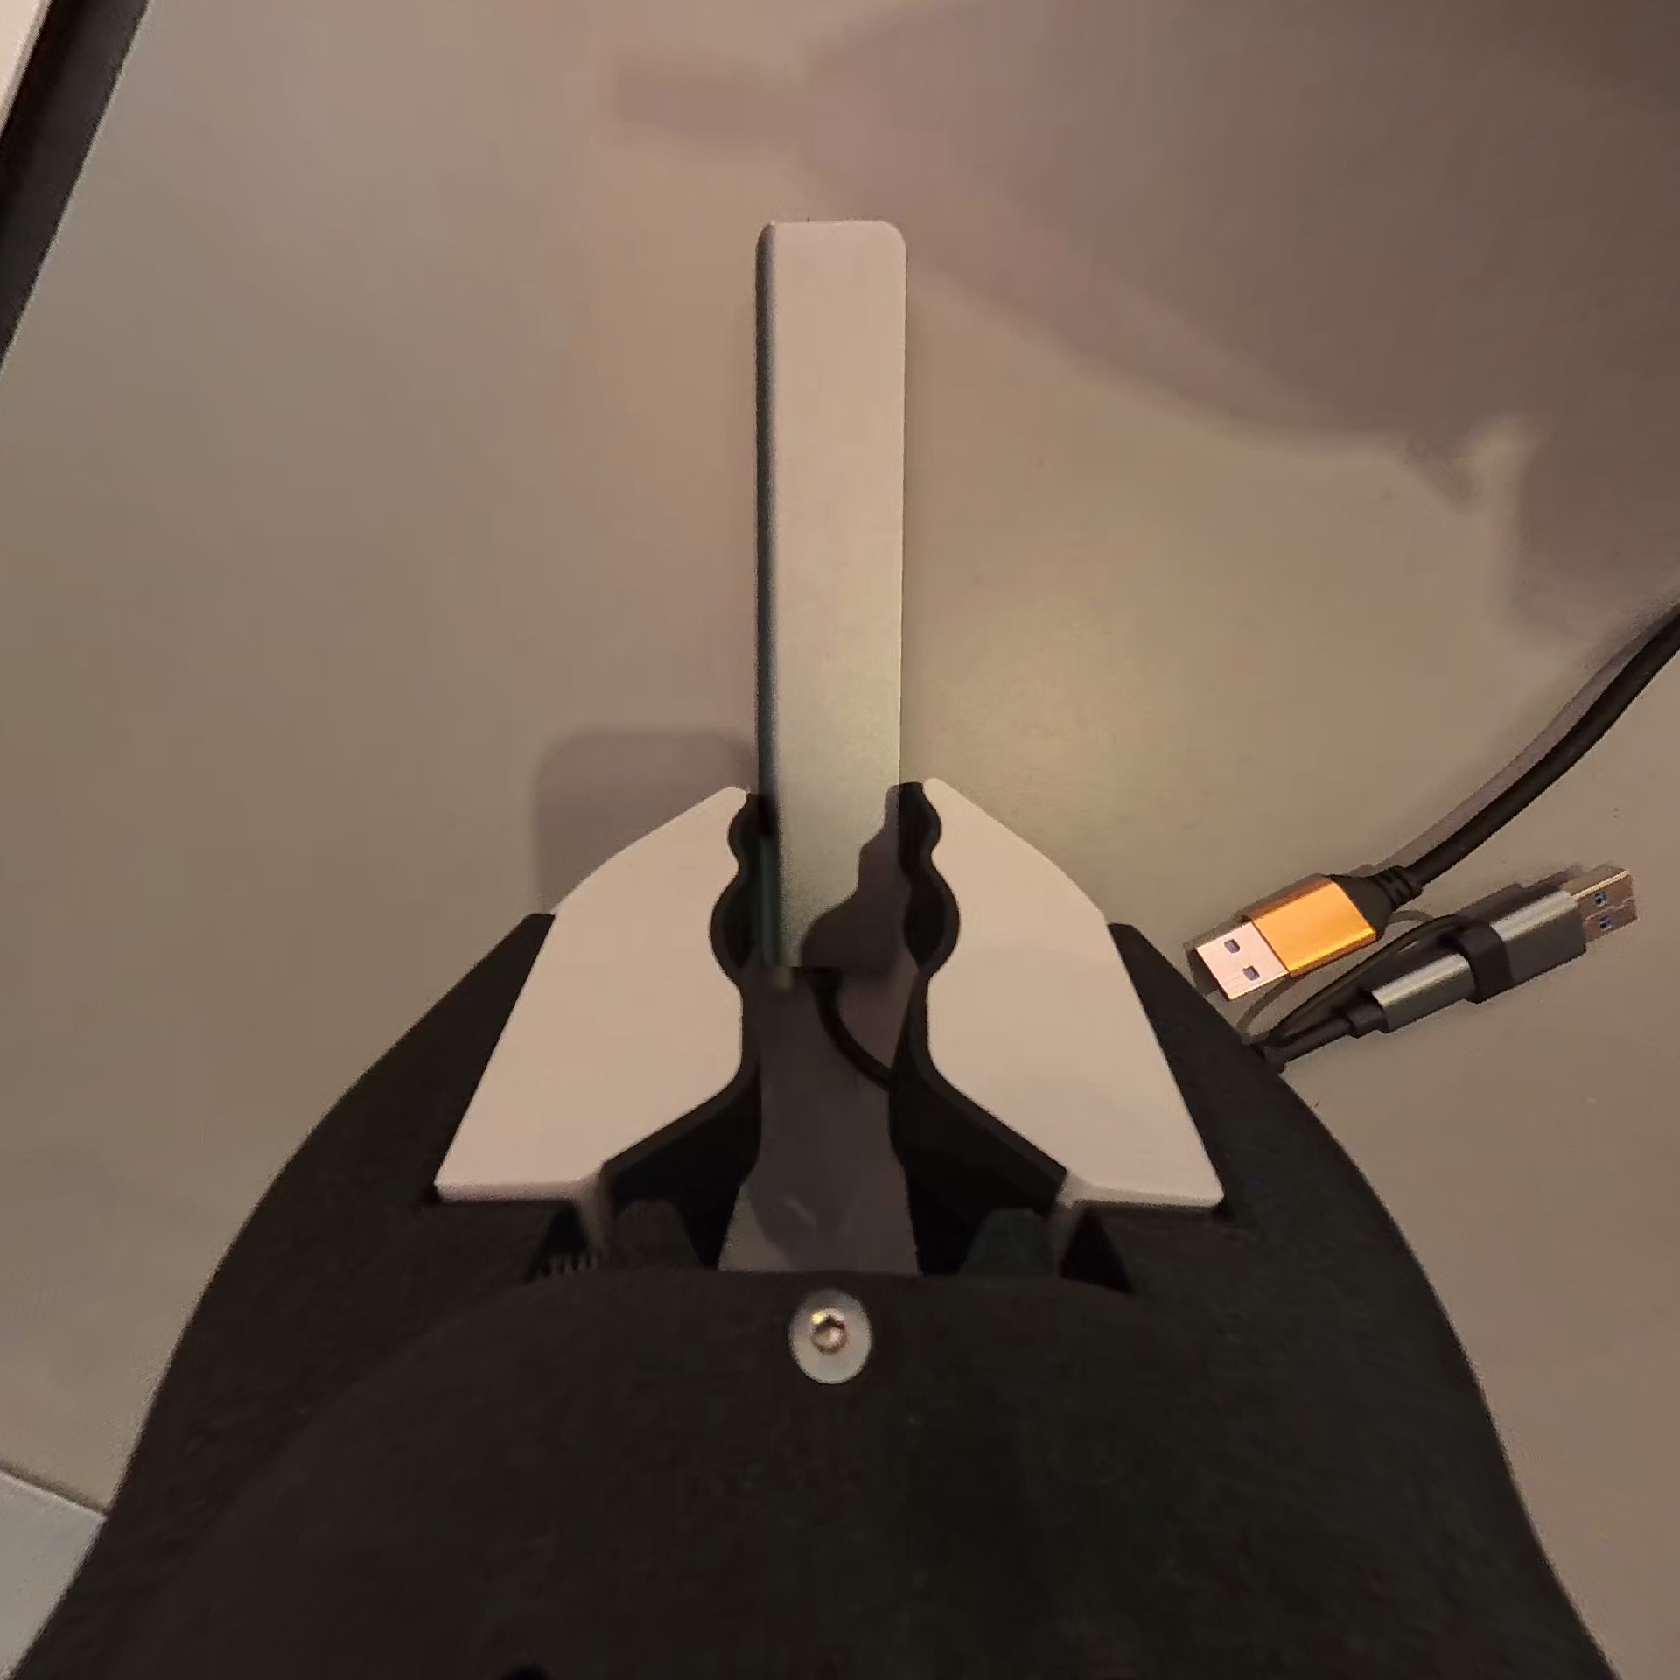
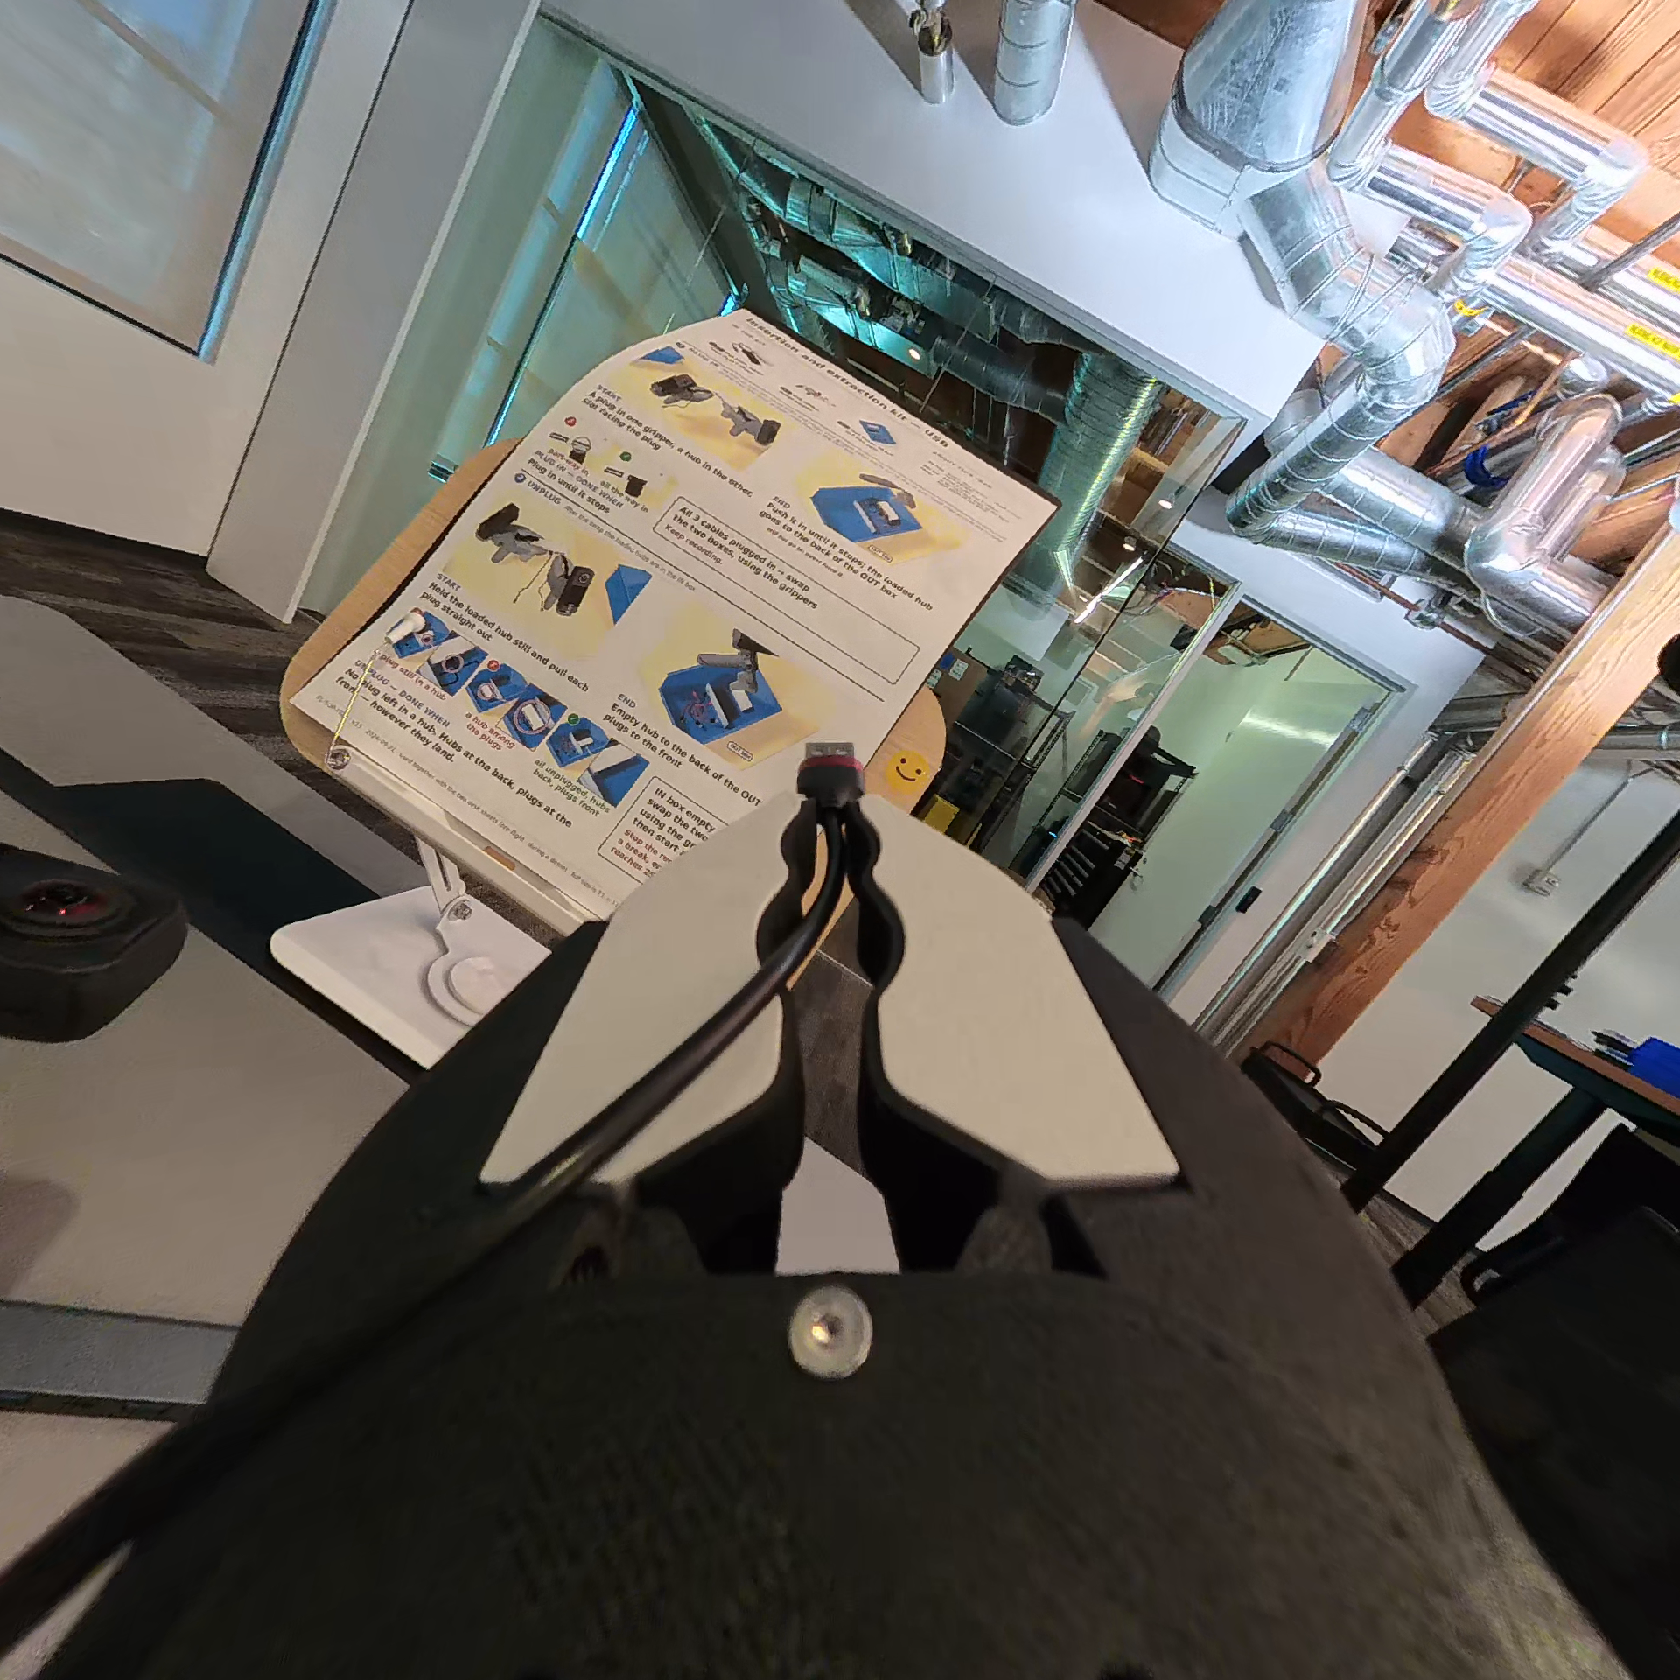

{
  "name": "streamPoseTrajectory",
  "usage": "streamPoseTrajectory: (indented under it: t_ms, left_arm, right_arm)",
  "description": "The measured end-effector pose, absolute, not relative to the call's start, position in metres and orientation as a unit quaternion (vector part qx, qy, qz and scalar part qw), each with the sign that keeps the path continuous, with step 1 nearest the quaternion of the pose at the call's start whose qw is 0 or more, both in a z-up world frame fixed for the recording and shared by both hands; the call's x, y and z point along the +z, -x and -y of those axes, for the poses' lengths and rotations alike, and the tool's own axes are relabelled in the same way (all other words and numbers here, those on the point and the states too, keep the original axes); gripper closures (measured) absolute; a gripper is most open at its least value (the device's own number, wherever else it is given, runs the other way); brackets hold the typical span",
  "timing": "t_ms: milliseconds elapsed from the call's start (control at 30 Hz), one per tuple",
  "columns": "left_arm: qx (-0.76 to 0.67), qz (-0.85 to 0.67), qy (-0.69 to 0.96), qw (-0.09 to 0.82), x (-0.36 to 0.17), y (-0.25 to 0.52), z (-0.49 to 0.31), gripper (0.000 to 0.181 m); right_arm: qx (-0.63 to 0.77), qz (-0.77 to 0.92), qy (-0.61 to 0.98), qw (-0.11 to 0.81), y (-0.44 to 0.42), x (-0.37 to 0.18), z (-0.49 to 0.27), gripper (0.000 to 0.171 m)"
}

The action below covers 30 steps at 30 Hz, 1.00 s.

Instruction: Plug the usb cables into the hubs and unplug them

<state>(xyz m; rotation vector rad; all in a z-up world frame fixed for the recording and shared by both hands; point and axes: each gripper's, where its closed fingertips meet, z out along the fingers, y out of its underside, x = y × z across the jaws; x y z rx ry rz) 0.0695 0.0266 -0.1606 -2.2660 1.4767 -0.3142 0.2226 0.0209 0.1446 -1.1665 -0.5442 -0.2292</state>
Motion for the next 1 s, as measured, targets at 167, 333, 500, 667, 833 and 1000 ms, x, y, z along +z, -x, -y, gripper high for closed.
streamPoseTrajectory:
  t_ms: [167,333,500,667,833,1000]
  left_arm:
    - [-0.138,-0.518,0.81,0.24,-0.161,-0.08,-0.03,0.126]
    - [-0.174,-0.489,0.83,0.206,-0.158,-0.082,-0.025,0.152]
    - [-0.303,-0.424,0.83,0.197,-0.136,-0.091,-0.018,0.152]
    - [-0.428,-0.361,0.803,0.202,-0.098,-0.095,-0.015,0.153]
    - [-0.477,-0.32,0.767,0.287,-0.045,-0.091,-0.025,0.153]
    - [-0.417,-0.343,0.75,0.383,-0.006,-0.082,-0.027,0.152]
  right_arm:
    - [-0.101,0.259,0.55,0.788,-0.219,0.14,-0.024,0.165]
    - [-0.101,0.273,0.558,0.777,-0.214,0.133,-0.028,0.165]
    - [-0.088,0.281,0.571,0.767,-0.211,0.126,-0.032,0.165]
    - [-0.05,0.282,0.589,0.755,-0.208,0.118,-0.037,0.165]
    - [-0.034,0.319,0.601,0.732,-0.188,0.103,-0.038,0.165]
    - [-0.003,0.37,0.608,0.703,-0.156,0.089,-0.031,0.165]
